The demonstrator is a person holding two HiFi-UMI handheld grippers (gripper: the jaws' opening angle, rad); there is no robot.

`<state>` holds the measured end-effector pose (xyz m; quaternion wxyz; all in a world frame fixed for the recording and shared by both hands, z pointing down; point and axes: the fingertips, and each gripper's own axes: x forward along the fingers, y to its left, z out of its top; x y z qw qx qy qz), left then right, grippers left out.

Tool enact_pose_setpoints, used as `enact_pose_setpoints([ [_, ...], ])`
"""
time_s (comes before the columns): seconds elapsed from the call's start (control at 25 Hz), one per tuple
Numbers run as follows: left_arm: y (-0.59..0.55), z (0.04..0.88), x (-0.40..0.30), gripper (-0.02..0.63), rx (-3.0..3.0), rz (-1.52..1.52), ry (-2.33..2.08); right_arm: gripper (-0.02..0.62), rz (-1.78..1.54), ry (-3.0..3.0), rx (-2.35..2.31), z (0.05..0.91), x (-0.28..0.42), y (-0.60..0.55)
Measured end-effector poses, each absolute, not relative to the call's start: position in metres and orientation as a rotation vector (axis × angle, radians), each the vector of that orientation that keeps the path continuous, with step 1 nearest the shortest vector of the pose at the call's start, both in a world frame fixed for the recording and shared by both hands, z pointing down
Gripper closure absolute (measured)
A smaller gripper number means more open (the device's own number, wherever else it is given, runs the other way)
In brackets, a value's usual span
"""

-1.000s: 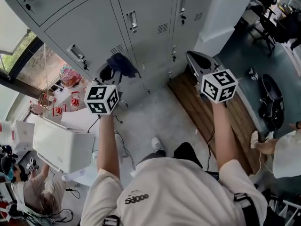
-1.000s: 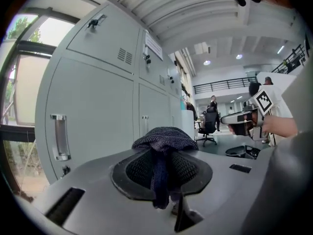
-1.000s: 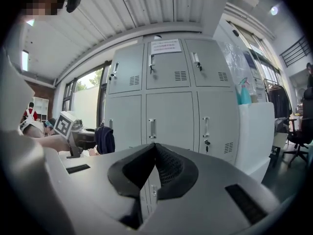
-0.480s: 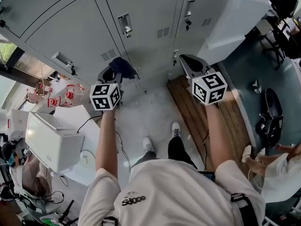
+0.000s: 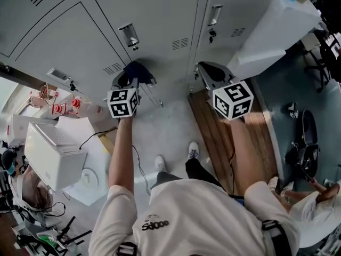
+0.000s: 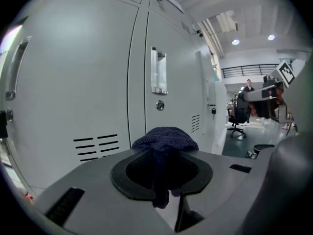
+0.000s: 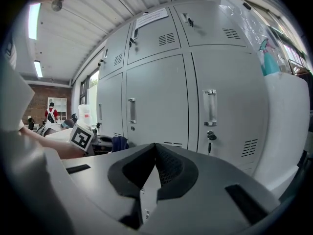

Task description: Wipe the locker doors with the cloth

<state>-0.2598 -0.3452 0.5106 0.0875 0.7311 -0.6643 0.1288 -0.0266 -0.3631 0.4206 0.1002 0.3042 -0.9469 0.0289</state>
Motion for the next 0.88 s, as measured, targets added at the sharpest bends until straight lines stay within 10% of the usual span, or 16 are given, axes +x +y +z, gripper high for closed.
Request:
enact_pose_setpoints([
  [0.88, -0.449, 0.536, -0.166, 0.515, 2.132, 0.325, -2.071, 0.588, 0.112, -2.791, 0.723, 0.464, 0.007, -0.427],
])
